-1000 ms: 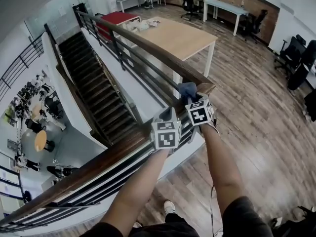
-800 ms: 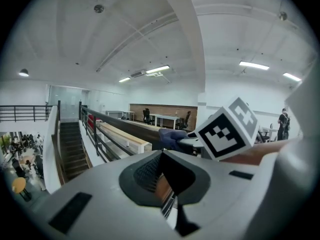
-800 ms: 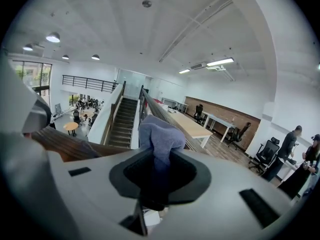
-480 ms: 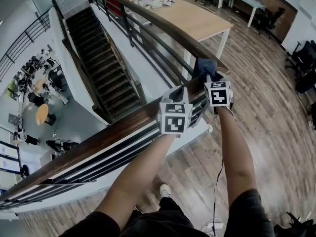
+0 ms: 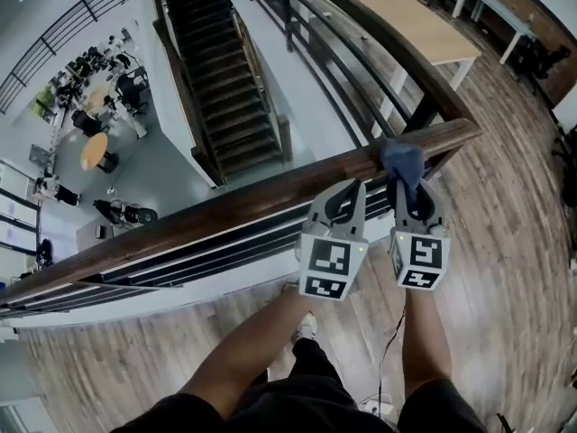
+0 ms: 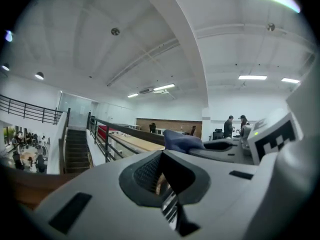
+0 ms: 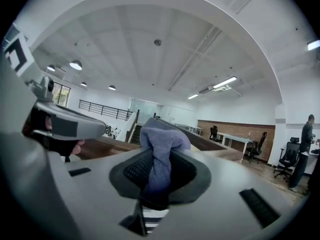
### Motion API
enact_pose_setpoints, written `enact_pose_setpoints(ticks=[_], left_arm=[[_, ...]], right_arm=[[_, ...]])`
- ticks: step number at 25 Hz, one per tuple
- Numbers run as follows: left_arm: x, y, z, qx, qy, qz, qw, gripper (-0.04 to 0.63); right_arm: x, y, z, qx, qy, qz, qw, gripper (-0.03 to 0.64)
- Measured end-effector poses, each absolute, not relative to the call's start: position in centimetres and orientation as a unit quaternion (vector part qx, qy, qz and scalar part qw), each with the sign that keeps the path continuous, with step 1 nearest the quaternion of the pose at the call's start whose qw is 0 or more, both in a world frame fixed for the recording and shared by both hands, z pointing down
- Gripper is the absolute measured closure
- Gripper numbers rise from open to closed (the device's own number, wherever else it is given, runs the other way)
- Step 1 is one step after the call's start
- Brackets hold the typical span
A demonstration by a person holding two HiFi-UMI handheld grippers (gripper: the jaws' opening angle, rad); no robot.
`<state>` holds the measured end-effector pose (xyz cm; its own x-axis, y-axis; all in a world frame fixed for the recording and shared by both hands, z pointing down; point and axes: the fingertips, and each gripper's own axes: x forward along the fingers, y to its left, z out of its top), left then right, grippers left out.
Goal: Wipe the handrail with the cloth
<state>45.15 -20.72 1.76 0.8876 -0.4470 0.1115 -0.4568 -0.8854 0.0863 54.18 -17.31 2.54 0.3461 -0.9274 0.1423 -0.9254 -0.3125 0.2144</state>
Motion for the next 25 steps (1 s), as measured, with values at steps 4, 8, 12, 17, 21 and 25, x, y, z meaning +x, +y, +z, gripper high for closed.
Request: enact_pose_setpoints(ticks=[4,8,12,17,21,25], left_arm=[[36.0,-19.6,6.4,0.958,-0.265,0.066,0.086,0.594],[26.2,-21.2,9.8,0.939,-0.315,0.081,0.111,0.594],[16.2,-23.3,13.2,0.916,-0.371,0.097,0.117,0.594],[1.4,-26.2,18.0,0.873,-0.454,0.113,0.139,0.594],[-11.7,-28.1,20.4,0.828,-0.526,0.124,0.147,0.594],[-23.0,-29.4,21.5,0.792,-0.578,0.133,0.143,0.594]], right_arm=[[44.1,-16.0,6.7,0.783,-0.606,0.026,0.134,0.537],[33.9,-17.1,10.6,0.753,-0.639,0.061,0.148,0.537],[23.7,-18.9,14.5,0.721,-0.670,0.085,0.158,0.537],[9.9,-22.2,19.8,0.664,-0.722,0.097,0.170,0.537],[-1.9,-25.5,21.8,0.614,-0.766,0.099,0.164,0.537],[-13.3,-28.8,22.8,0.575,-0.798,0.087,0.157,0.537]])
